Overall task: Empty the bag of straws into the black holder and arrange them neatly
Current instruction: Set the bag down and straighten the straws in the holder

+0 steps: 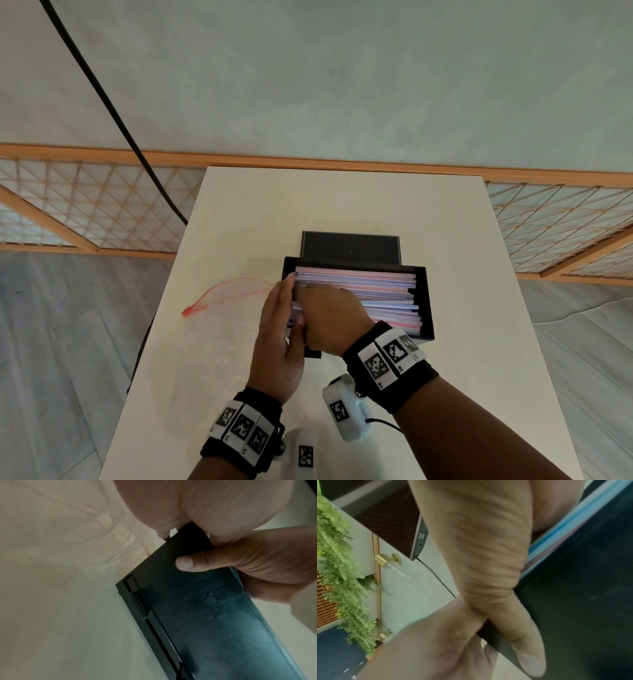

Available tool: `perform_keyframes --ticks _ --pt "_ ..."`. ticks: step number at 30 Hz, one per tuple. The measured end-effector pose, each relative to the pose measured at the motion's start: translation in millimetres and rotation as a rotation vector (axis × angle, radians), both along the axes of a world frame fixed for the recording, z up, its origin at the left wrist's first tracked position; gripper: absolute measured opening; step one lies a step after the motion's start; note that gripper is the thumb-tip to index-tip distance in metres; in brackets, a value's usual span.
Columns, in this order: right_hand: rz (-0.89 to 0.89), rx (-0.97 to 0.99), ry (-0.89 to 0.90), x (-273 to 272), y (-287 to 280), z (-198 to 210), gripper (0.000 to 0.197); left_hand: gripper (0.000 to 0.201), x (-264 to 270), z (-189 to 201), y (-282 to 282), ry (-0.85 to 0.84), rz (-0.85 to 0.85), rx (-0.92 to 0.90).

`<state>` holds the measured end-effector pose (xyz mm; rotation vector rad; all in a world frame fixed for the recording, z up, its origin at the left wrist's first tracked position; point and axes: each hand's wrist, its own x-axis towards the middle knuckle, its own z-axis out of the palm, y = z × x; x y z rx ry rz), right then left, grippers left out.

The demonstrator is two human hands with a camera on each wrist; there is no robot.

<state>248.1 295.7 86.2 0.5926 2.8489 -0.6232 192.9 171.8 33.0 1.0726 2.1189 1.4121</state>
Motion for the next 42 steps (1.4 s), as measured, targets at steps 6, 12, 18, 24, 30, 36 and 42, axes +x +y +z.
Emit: perform_keyframes --ticks 6,12,18,24,30,36,42 --pt "0.006 0.099 0.020 -2 -9 -15 0.038 0.059 -1 -1 -2 0.010 -0.039 0.020" --pt "-0.050 0.085 0.063 -1 -13 -24 0.039 0.057 2 2 -1 -0.008 0.011 -0.002" --pt "-0.082 0.117 0.154 4 -18 -29 0.035 0.054 0 0 1 0.007 0.070 0.002" --pt "-0.111 0.157 0.223 8 -22 -30 0.030 0.056 0 -3 3 0.034 0.095 0.036" --pt "-0.121 -0.094 0.232 25 -13 -2 0.045 0.049 -6 5 1 0.180 0.058 -0.049" --pt "-0.275 -0.009 0.076 81 49 39 0.054 0.052 -37 65 12 0.442 -0.214 -0.314" --pt "-0.166 0.157 -0.185 85 68 30 0.076 0.083 -47 84 58 0.609 -0.571 -0.613"
